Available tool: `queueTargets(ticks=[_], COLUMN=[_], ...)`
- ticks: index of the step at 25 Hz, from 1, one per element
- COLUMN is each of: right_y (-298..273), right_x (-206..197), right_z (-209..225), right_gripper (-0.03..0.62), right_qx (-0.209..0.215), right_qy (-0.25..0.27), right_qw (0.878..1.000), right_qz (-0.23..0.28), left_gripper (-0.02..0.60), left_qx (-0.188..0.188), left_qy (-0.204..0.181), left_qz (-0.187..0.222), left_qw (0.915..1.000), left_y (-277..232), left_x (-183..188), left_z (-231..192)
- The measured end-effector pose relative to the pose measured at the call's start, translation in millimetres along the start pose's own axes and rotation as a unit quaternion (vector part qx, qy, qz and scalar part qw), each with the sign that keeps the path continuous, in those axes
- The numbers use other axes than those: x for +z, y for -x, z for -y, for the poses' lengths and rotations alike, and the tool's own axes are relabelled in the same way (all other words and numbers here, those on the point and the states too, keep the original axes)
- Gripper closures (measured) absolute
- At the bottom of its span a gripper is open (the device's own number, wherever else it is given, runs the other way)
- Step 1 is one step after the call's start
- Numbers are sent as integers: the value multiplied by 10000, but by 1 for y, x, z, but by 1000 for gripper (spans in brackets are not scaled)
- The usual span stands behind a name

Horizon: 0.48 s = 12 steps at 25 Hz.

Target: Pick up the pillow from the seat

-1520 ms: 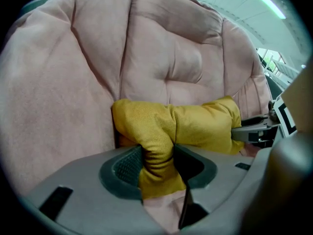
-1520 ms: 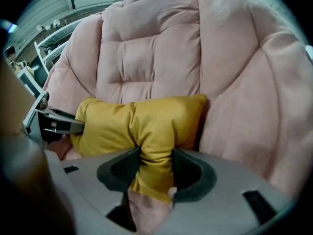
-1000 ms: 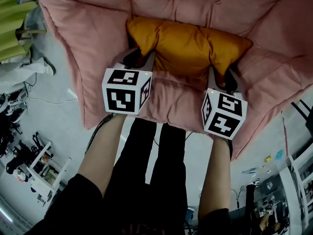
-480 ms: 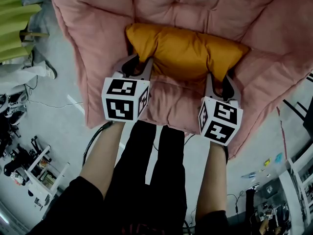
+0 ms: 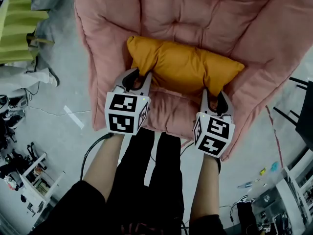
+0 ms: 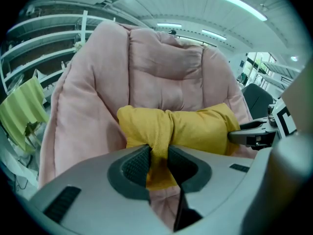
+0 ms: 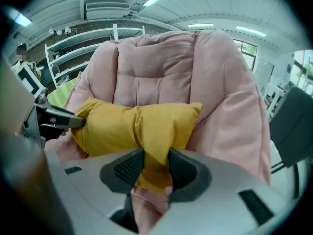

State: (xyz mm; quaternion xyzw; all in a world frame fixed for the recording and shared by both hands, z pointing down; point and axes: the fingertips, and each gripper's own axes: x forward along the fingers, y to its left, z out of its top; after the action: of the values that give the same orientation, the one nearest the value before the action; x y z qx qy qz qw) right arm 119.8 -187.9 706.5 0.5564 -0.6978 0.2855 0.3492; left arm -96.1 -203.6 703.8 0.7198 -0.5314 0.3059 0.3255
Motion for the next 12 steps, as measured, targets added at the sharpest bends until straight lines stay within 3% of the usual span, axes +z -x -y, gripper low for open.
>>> queueTargets(ticks=[12], right_y=[72], right_x=[78], right_z=[-12], right_gripper=[424], right_qx=[-83], right_qy=[103], right_qw=[9977], right_qz=[667], left_gripper=[471], left_qx=[100], left_qy=[-152], left_qz=[700], left_qw=[9974], left_y=[79], left_x=[77], left_z=[-3])
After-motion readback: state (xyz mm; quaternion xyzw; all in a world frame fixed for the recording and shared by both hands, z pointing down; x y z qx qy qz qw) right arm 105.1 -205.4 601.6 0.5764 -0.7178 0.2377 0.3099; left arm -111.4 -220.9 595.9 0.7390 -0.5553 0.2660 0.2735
